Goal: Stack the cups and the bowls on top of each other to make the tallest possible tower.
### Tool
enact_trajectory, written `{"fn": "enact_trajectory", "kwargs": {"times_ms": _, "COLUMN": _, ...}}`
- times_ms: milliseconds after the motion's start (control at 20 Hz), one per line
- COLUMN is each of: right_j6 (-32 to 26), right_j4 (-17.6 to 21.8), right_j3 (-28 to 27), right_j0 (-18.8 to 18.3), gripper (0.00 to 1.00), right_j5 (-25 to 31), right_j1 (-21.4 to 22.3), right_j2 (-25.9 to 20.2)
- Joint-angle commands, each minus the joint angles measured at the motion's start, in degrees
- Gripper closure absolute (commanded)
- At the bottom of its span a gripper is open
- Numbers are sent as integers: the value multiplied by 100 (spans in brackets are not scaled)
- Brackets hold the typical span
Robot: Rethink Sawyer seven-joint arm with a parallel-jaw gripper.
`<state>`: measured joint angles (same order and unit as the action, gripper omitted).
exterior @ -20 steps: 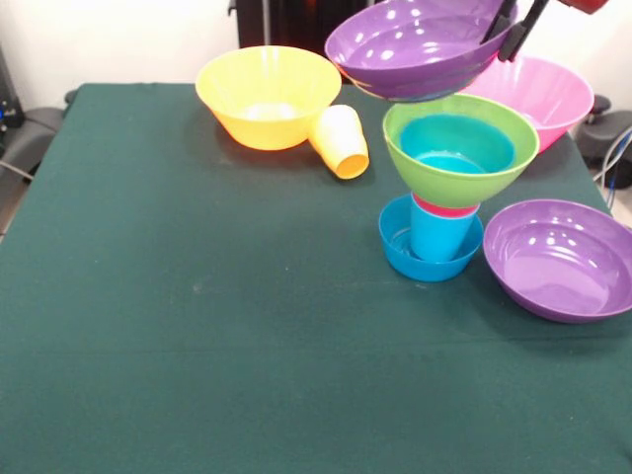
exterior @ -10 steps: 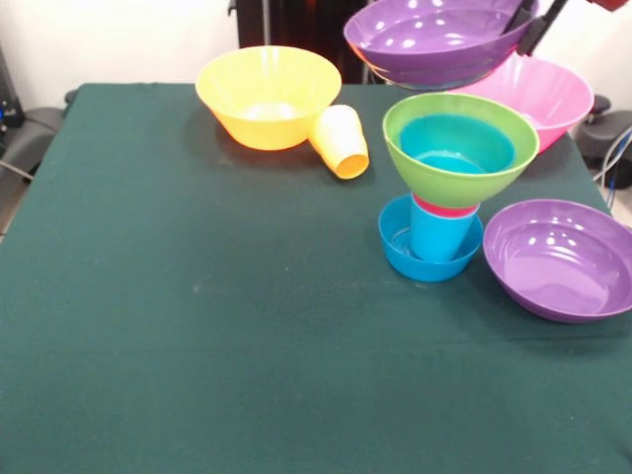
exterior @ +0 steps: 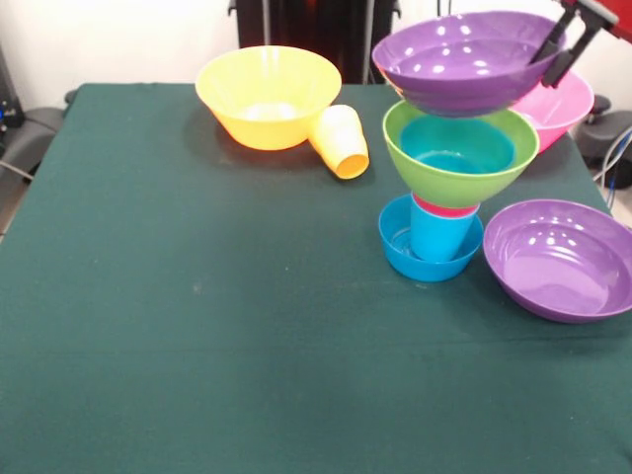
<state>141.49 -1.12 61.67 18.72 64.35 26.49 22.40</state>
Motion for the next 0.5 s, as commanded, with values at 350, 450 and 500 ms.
{"fn": "enact_trajectory", "kwargs": {"times_ms": 350, "right_j6": 1207, "right_j4": -11, "right_j3": -555, "right_j0": 17, "gripper": 100, "right_j5": 57, "right_j1": -544, "right_j2": -78}}
{"fn": "enact_trajectory", "kwargs": {"times_ms": 450, "right_j6": 1208, "right_j4": -7, "right_j3": -597, "right_j0": 20, "gripper": 100, "right_j5": 48, "right_j1": -585, "right_j2": -42}}
{"fn": "enact_trajectory", "kwargs": {"times_ms": 500, "right_j6": 1208, "right_j4": 1, "right_j3": -643, "right_j0": 15, "gripper": 100, "right_j5": 44, "right_j1": -613, "right_j2": -15}}
